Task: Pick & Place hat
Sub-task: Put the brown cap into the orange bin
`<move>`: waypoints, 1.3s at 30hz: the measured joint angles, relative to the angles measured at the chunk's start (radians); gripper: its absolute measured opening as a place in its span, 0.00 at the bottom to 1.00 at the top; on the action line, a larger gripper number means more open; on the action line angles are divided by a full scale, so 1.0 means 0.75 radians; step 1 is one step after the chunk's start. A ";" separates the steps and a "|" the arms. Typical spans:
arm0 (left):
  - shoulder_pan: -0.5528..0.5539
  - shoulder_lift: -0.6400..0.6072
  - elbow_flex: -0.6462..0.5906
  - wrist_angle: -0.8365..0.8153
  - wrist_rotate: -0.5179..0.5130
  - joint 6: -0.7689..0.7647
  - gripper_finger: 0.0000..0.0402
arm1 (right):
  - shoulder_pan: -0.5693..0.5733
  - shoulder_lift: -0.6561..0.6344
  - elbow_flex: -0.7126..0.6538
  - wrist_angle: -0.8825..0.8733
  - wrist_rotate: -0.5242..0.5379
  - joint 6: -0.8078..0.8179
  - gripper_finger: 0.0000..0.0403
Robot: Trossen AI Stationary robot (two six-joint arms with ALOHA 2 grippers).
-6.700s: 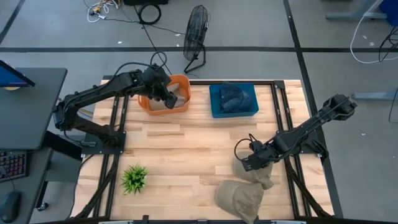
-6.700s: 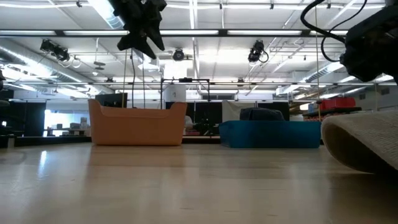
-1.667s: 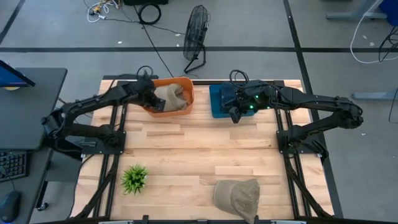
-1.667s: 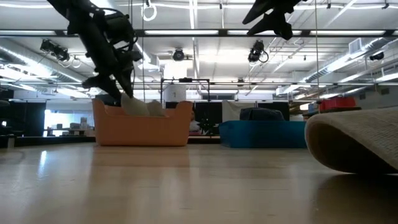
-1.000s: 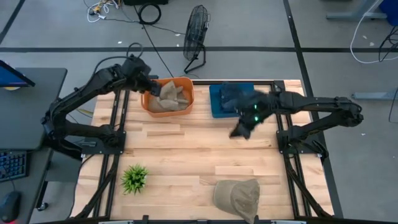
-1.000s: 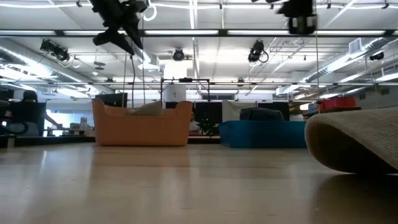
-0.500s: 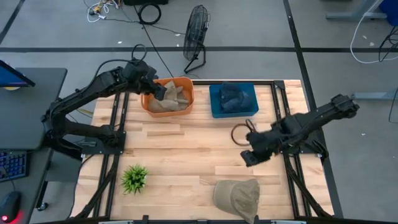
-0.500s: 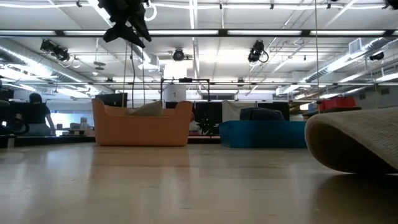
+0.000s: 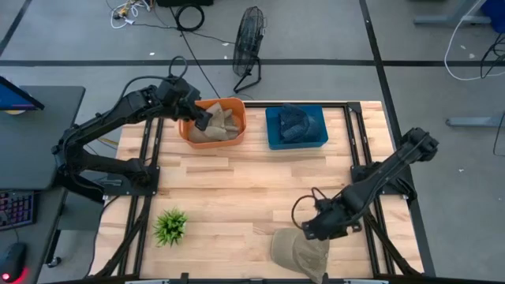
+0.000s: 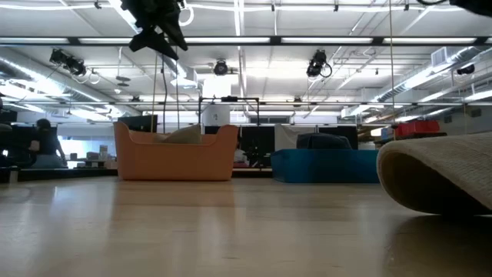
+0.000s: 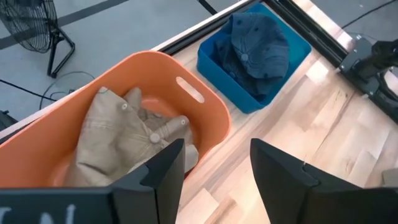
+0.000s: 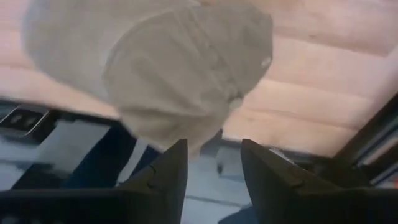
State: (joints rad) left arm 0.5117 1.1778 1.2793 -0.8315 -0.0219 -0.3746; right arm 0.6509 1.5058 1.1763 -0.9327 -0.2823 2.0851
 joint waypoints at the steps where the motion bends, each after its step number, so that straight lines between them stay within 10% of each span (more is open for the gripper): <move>1: 0.000 0.000 0.000 -0.008 0.000 0.002 0.47 | 0.006 0.024 0.000 -0.001 0.002 0.002 0.39; 13: 0.000 0.000 -0.001 -0.190 0.000 0.006 0.47 | -0.014 0.188 -0.175 0.436 0.064 -0.078 0.51; 20: 0.000 0.000 -0.001 -0.206 0.000 0.005 0.47 | -0.013 0.188 -0.256 0.375 -0.088 -0.142 0.50; 30: 0.000 0.000 -0.001 -0.202 0.000 -0.009 0.47 | -0.027 0.119 -0.233 0.437 -0.009 -0.153 0.50; 39: 0.000 0.000 -0.001 -0.188 0.000 -0.080 0.47 | 0.028 -0.035 -0.174 0.047 0.097 -0.051 0.50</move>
State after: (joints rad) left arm 0.5117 1.1778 1.2789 -0.9726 -0.0223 -0.4342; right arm 0.6720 1.4792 1.0457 -0.8972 -0.2098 2.0471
